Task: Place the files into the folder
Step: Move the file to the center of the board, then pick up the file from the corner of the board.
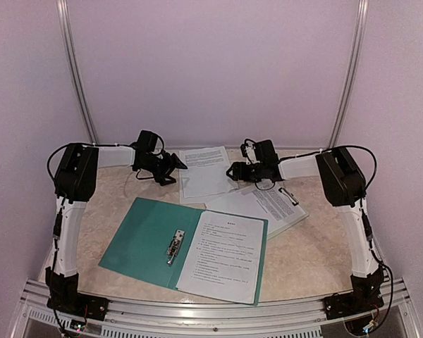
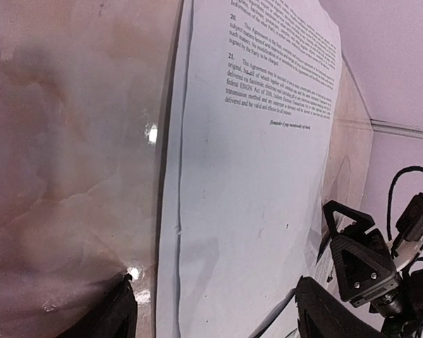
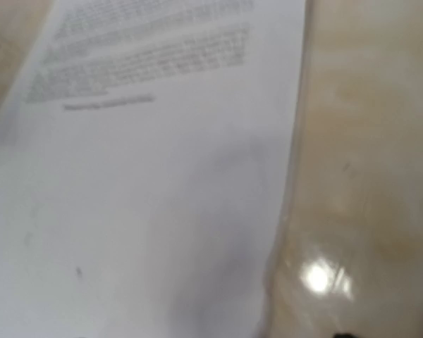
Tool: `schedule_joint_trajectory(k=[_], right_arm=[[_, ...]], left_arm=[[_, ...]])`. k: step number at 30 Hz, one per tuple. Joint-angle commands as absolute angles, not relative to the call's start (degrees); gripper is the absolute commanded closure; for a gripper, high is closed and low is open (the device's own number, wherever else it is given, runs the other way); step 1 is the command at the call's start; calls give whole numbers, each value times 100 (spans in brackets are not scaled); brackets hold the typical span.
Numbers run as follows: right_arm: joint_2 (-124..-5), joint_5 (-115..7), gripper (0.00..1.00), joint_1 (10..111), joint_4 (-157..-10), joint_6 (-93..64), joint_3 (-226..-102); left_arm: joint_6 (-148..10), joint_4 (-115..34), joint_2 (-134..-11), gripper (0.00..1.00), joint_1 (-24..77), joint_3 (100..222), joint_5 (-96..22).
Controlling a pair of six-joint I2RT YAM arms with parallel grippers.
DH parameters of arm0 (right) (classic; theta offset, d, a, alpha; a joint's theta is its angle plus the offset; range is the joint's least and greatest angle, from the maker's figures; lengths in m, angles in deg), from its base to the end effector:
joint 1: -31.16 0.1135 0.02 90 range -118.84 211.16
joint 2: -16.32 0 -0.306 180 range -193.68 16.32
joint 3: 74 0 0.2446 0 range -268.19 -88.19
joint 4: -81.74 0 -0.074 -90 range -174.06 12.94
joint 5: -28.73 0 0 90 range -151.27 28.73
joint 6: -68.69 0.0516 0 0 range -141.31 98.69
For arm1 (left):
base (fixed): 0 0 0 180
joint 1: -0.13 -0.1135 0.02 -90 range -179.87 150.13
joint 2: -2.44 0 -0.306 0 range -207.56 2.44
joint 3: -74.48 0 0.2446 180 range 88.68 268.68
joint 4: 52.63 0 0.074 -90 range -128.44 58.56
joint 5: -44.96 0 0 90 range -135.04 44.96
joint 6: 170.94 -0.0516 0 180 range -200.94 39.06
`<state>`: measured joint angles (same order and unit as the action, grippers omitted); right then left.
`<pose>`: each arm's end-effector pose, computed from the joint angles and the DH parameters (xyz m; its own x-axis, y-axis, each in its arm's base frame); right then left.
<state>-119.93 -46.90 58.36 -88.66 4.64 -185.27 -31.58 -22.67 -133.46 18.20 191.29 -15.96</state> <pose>0.4965 0.2696 0.1514 -0.7272 0.1029 -0.6787 -0.3407 0.8043 0.4869 0.5141 -0.1941 0.1565 -0.9031 -0.4029 -0.1483 -0.1711 0.6545 -0.7364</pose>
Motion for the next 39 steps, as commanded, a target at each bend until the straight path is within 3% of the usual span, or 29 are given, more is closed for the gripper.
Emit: schedule_joint_trajectory(k=[1, 10, 15, 25, 39], right_arm=[[-12462, -4211, 29, 5826, -8749, 847, -18860], [-12616, -3475, 35, 5823, -9010, 1358, -18771], [-12619, -3028, 38, 5833, -9380, 1682, -18603], [-12438, -3218, 45, 5799, -9212, 1512, -18488], [-12325, -3127, 81, 5796, -9472, 1716, -18520]], left_arm=[[-2987, -1952, -13937, 26, 1967, 19028, -1556], [-2739, -2162, -14053, 30, 2042, 19025, -1277], [-2549, -2479, -14094, 37, 2028, 18941, -970], [-2528, -2859, -13743, 45, 1958, 18450, -1034], [-2791, -2724, -13352, 46, 1923, 18248, -1240]])
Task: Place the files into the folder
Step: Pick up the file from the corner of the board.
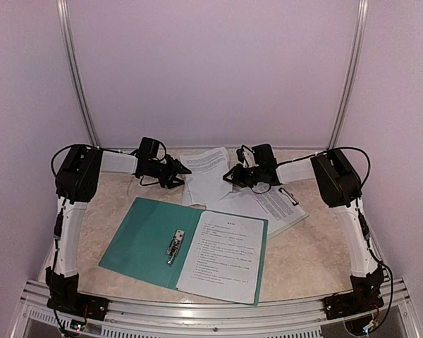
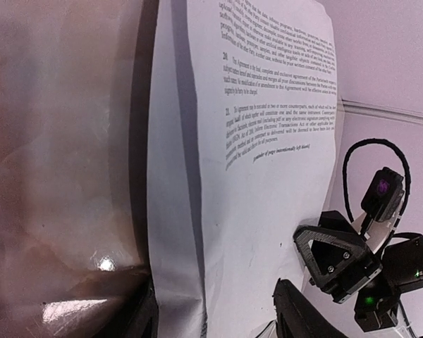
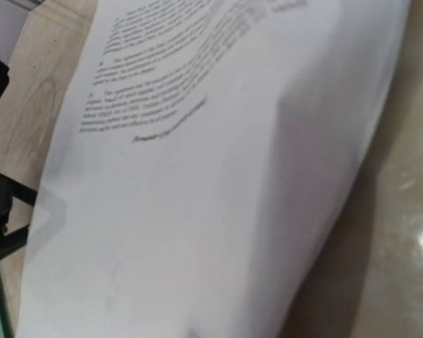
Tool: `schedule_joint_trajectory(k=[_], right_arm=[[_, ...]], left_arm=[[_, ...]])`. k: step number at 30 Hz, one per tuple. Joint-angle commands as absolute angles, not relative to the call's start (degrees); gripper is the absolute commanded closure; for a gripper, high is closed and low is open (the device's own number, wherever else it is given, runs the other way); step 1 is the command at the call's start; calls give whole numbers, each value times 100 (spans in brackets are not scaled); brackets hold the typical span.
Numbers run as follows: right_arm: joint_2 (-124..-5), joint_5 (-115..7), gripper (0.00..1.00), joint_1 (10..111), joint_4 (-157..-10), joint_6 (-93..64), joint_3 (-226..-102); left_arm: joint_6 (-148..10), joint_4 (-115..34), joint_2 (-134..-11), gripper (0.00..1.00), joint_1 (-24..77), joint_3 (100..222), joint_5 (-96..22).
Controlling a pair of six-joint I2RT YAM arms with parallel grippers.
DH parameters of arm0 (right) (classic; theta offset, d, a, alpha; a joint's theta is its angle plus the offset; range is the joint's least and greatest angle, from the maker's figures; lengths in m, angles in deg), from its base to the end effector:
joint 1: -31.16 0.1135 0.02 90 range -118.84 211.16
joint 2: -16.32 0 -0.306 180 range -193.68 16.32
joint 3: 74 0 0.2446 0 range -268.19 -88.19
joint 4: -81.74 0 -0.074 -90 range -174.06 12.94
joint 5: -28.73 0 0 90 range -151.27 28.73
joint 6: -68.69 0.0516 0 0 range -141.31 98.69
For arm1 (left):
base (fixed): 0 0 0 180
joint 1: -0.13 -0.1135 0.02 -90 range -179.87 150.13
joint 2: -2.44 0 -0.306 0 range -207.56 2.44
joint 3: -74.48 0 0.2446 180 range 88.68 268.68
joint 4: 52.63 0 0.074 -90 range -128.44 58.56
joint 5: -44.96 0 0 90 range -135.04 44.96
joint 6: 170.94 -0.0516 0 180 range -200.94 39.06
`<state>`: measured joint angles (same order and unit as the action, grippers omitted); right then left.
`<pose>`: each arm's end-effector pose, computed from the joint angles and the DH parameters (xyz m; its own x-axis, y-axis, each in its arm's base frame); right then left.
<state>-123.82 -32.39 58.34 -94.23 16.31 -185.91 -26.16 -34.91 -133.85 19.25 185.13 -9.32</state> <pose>0.4967 0.2831 0.1303 -0.8420 0.1685 -0.5124 -0.3148 0.6180 0.7204 0.5060 -0.2073 0.1395 -0.9190 -0.3834 -0.0918 -0.1453 0.5459 -0.8251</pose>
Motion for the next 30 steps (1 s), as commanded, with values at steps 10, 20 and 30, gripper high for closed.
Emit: schedule_joint_trajectory(k=[10, 20, 30], right_arm=[[-12189, -3070, 98, 5796, -9688, 1860, -18396], [-12116, -2842, 100, 5780, -10291, 2319, -18168], [-11880, -2506, 100, 5772, -11804, 3466, -17824]], left_arm=[[-3148, -2358, -12567, 38, 1771, 17621, -1786], [-3022, -2336, -12878, 38, 1782, 17822, -1590], [-2762, -2648, -12894, 37, 1832, 17646, -1398]])
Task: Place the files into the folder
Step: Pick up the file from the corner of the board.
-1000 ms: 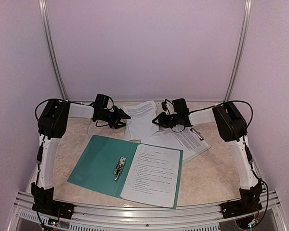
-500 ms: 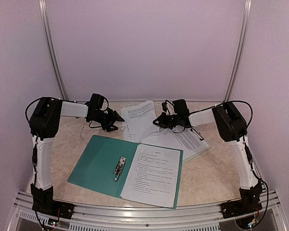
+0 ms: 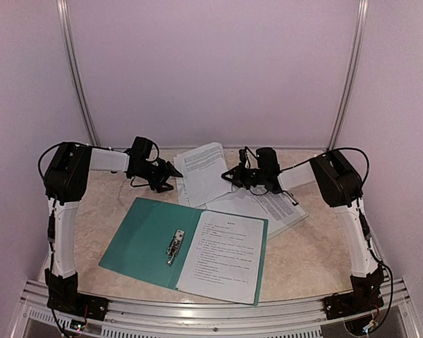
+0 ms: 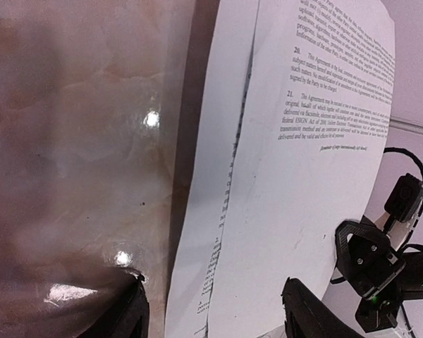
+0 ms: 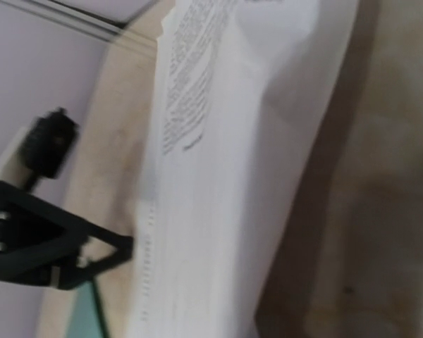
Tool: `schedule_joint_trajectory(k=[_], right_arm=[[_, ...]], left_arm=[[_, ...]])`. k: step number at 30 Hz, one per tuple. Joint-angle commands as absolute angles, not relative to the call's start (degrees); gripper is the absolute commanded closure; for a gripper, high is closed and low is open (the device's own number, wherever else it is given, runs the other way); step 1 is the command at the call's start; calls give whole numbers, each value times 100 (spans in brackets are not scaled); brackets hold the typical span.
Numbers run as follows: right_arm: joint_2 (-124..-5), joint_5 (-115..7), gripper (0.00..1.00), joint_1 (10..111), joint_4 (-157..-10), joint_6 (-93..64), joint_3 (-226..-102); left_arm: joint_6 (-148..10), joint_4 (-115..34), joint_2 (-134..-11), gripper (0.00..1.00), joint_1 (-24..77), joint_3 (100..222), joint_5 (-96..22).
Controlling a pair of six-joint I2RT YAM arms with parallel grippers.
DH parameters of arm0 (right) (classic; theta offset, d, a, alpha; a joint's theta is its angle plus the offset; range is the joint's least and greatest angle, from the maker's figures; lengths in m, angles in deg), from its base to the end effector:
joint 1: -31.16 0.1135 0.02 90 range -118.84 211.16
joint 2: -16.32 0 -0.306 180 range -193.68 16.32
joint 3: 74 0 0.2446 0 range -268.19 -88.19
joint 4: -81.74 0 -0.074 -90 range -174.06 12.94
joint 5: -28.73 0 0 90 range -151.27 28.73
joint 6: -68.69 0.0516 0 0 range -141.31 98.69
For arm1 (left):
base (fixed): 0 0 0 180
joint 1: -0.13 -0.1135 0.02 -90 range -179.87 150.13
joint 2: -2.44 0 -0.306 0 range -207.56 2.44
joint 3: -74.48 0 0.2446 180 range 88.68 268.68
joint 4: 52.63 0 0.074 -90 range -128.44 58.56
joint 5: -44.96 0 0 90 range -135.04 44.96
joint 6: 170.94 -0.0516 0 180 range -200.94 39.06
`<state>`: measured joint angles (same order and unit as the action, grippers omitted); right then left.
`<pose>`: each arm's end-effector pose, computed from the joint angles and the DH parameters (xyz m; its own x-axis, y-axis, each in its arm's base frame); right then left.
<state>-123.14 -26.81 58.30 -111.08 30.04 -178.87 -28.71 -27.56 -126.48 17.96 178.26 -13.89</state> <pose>0.4869 0.2824 0.1303 -0.8651 0.2802 -0.4161 -0.2692 0.4407 0.8563 0.4767 -0.1814 0.1569 -0.9043 -0.4198 -0.0778 -0.2247 0.6229 -0.7493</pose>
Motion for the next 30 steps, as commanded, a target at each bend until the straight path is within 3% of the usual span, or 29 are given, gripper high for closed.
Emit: schedule_joint_trajectory(k=[1, 19, 30], right_arm=[[-11826, -2506, 100, 5772, -11836, 3492, -17802], [-10439, -2777, 100, 5749, -11614, 3389, -16860], [-7838, -3776, 100, 5931, -10934, 3043, -13853]], left_arm=[[-2757, -2658, -12888, 37, 1828, 17626, -1380], [-2949, -3253, -11557, 24, 1665, 16568, -1006], [-2930, -2877, -10575, 24, 2274, 15794, -1328]])
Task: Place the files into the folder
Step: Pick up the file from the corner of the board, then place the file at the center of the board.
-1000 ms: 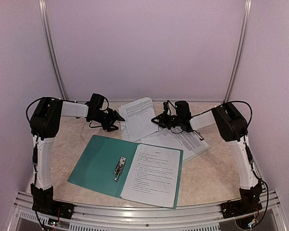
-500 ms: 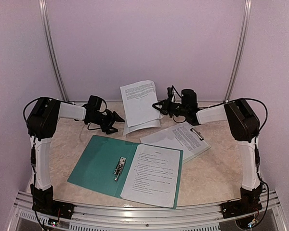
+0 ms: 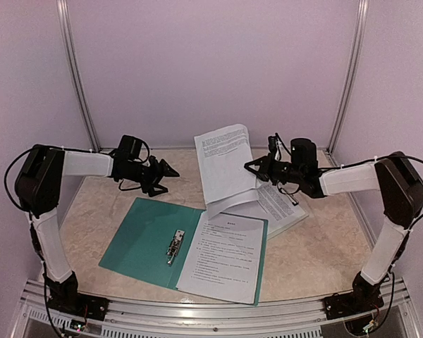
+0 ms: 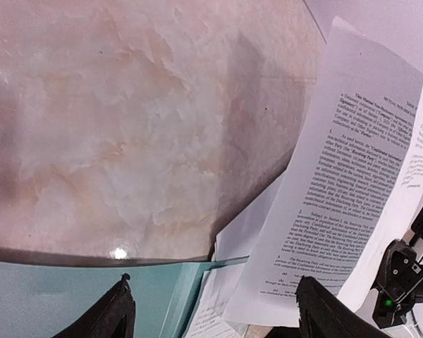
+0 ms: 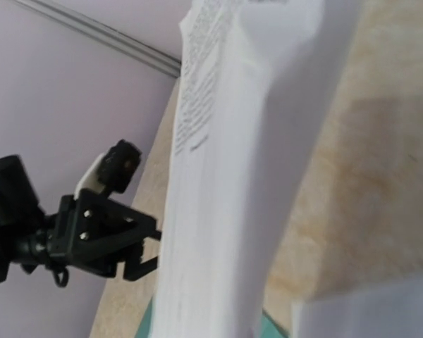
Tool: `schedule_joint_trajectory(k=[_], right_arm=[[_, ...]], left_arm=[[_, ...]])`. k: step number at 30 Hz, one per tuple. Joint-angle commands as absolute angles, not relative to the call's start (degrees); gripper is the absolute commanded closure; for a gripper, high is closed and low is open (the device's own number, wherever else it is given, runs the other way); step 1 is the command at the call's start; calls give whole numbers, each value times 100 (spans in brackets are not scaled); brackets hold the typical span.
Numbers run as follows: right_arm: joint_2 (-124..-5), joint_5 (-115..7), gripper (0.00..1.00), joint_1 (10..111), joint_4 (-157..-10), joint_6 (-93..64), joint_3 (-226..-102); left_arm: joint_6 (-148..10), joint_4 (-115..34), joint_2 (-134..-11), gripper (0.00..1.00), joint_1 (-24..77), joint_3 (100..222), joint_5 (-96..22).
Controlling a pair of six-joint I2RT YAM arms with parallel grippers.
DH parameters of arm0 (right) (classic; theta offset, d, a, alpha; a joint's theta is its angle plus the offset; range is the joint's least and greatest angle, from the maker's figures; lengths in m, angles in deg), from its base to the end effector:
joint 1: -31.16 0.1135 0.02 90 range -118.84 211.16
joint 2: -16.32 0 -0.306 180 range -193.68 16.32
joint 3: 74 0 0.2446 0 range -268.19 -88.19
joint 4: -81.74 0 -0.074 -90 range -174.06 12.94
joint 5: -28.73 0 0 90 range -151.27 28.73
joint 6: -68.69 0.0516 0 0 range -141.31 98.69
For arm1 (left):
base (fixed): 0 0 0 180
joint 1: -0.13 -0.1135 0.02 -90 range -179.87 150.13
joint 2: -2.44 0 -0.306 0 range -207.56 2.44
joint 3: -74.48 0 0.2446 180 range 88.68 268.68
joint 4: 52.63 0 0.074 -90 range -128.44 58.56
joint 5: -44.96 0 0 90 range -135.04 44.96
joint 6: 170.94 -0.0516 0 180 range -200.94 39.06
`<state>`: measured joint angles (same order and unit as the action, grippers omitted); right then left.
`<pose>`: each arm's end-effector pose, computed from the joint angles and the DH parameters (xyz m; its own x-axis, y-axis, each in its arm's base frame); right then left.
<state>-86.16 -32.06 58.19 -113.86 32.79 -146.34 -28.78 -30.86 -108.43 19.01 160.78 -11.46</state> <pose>0.3563 0.2101 0.2596 -0.7933 0.3890 -0.4683 -0.2982 0.4224 0.8559 0.3997 -0.1669 0.2131 -0.9182 -0.3813 -0.1075 -0.1536 0.5927 -0.7907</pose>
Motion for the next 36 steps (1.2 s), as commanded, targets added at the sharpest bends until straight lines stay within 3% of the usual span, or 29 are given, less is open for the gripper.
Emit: schedule_joint_trajectory(k=[1, 10, 21, 22, 24, 29, 32, 36], right_arm=[[-7608, -3872, 100, 5966, -10780, 2990, -13640], [-6399, -4148, 100, 6022, -9709, 2624, -12074], [-6324, -4637, 99, 6019, -8442, 1761, -11903], [-6349, -4640, 94, 6017, -8315, 1717, -11896], [-6369, -4685, 73, 6024, -8146, 1626, -11906], [-6084, -5236, 37, 6116, -7446, 1339, -12156], [-5937, -5523, 30, 6145, -7083, 1183, -12326], [-6075, -5725, 28, 6149, -7017, 921, -12533]], left_arm=[[-2868, -2933, -10487, 23, 2335, 15700, -1336], [-2603, -3569, -10240, 18, 3112, 15289, -1464], [-2073, -3798, -11029, 16, 3724, 15810, -1207], [-1999, -3793, -11084, 17, 3749, 15839, -1170], [-1828, -4013, -11220, 17, 3781, 15913, -1094], [-1652, -4043, -11472, 18, 3924, 16064, -1018], [-1705, -3868, -11514, 18, 4027, 16194, -1149], [-1761, -3525, -11554, 17, 4128, 16340, -1367]])
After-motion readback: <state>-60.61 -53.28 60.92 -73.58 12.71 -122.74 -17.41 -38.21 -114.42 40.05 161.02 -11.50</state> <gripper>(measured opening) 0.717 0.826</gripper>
